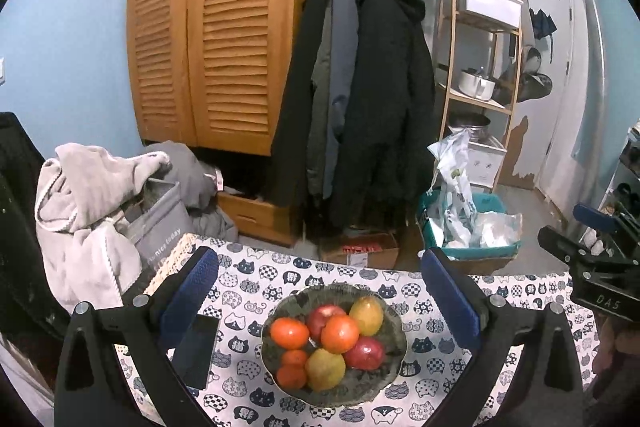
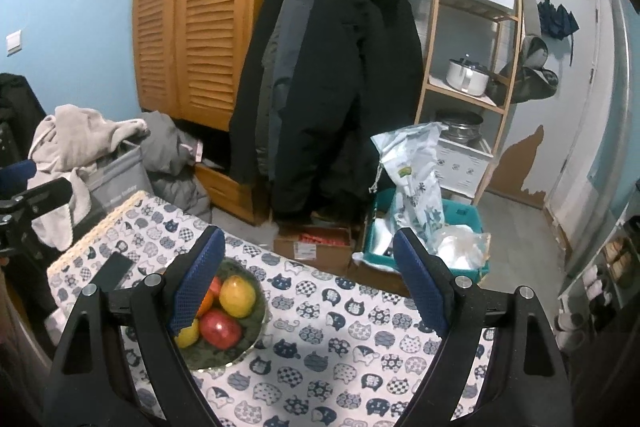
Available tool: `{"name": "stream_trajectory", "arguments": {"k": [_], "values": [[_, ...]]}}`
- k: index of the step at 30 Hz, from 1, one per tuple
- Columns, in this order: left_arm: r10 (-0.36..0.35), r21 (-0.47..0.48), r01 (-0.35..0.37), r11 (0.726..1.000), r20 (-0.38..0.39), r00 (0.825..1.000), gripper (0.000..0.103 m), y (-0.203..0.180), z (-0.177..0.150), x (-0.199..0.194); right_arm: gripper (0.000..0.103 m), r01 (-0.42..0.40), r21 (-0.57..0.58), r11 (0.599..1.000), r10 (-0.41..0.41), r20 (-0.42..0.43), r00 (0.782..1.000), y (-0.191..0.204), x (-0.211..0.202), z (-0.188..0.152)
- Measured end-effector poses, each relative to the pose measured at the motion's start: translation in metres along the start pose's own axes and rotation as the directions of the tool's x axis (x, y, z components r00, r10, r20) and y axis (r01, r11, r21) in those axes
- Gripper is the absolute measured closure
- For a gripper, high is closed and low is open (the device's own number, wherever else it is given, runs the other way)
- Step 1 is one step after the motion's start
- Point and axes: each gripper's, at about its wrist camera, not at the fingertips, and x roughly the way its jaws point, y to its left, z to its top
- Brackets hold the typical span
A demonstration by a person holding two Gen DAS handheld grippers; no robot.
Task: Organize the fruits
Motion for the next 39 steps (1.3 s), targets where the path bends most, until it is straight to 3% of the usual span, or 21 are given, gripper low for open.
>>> {"name": "stream_trajectory", "arguments": {"k": [14, 39], "values": [[-0.007, 0.045, 0.006, 0.999, 0.010, 1.000, 0.001, -0.015, 0.001, -0.003, 0.018, 0.001, 0.002, 1.000, -0.001, -0.005, 1.000, -0.004, 0.001, -0.002], [-0.003, 0.024, 0.003, 1.000, 0.000, 1.000, 0.001, -0.019, 0.005, -0.007, 0.018, 0.003, 0.002, 1.000, -0.003, -0.004, 1.000, -0.006, 0.000, -0.003]]}}
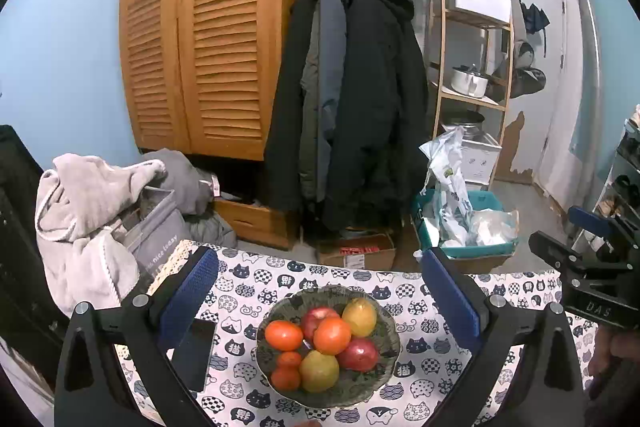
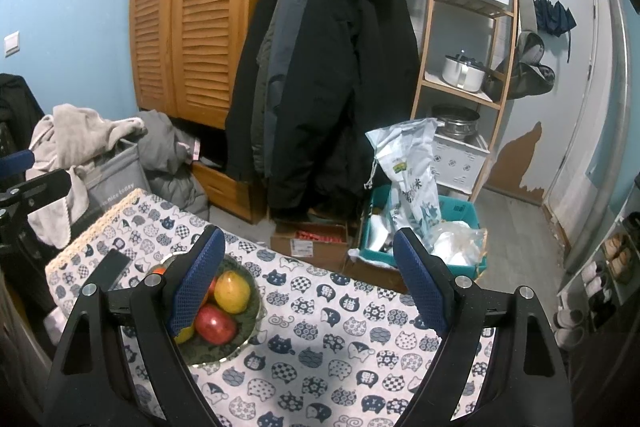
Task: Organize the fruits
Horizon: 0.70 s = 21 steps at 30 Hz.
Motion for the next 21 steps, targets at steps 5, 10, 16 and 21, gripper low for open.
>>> {"name": "stream_trajectory", "arguments": {"k": [5, 10, 16, 21], "values": [[0.008, -0.004, -0.008, 1.000, -0.007, 1.000, 0.001, -0.0011, 0.0009, 0.0015, 0.018, 0.000, 0.000, 1.000, 0.000, 0.001, 1.000, 0.0000, -0.0001, 0.0002], [0.007, -0.008, -0.007, 1.000, -0.008, 1.000, 0.001, -0.0008, 0.0007, 0.0017, 0.018, 0.000, 0.000, 1.000, 0.000, 0.000, 1.000, -0.0003, -0.0001, 0.0001], [0.008, -0.029, -0.008, 1.000, -0.010, 1.000, 0.001, 0.0022, -0.0011, 0.0022, 0.018, 0.000, 0.000, 1.000, 0.000, 0.000, 1.000, 0.0004, -0.0001, 0.0007], [0.007, -0.024, -0.007, 1.000, -0.010, 1.000, 0.001, 0.0026, -0.0011, 0.0018, 0.018, 0.000, 0.000, 1.000, 0.000, -0.001, 1.000, 0.0003, -0.0001, 0.0007]]}}
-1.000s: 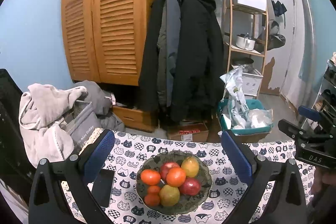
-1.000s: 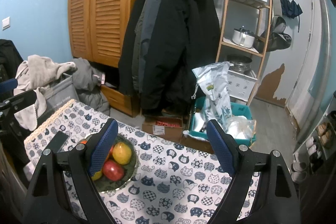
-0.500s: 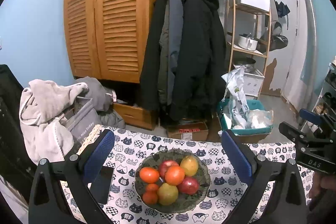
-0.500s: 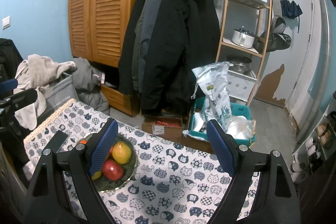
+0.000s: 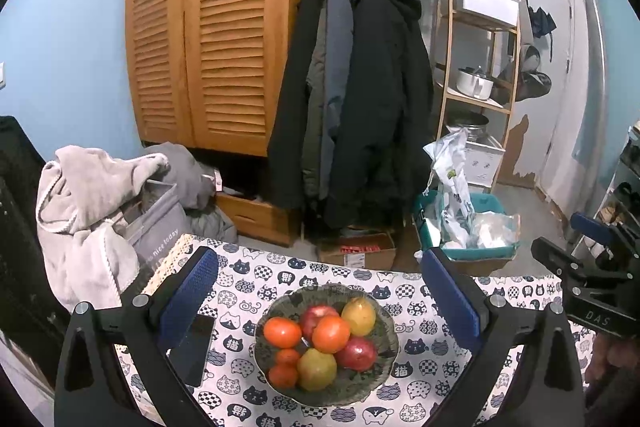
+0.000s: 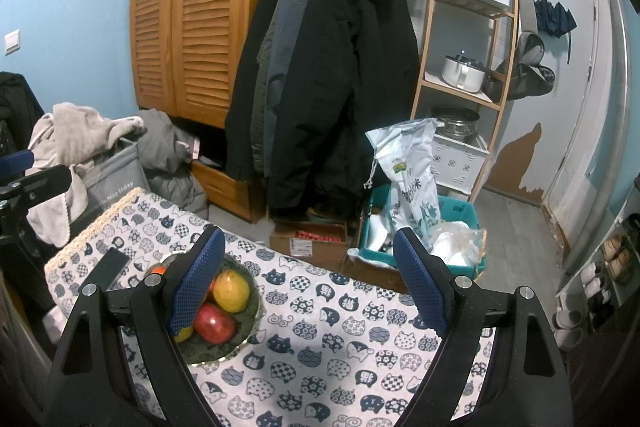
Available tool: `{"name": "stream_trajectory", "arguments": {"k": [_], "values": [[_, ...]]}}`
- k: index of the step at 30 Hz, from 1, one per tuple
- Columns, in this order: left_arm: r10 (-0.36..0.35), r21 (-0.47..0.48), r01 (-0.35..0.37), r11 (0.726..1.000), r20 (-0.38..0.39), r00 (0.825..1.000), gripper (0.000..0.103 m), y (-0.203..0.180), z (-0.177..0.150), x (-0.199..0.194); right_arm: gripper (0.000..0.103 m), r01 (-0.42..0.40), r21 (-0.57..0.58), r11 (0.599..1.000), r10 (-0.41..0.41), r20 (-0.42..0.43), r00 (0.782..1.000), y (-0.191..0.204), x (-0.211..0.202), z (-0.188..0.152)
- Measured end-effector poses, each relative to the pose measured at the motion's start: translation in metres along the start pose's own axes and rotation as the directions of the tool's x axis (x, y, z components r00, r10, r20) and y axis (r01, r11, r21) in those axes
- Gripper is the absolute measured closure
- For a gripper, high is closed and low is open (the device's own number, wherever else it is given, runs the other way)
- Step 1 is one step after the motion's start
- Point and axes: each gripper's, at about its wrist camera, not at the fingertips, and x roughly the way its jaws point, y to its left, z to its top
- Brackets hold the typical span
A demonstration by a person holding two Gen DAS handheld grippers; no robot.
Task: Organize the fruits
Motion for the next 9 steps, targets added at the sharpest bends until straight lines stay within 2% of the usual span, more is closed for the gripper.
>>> {"name": "stream_trajectory", "arguments": {"k": [9], "values": [[-0.001, 0.004, 0.001, 1.000, 0.003, 1.000, 0.001, -0.0006, 0.0009, -0.0023, 0.018, 0.000, -0.001, 1.000, 0.000, 0.000, 1.000, -0.0009, -0.0006, -0.0018]]}}
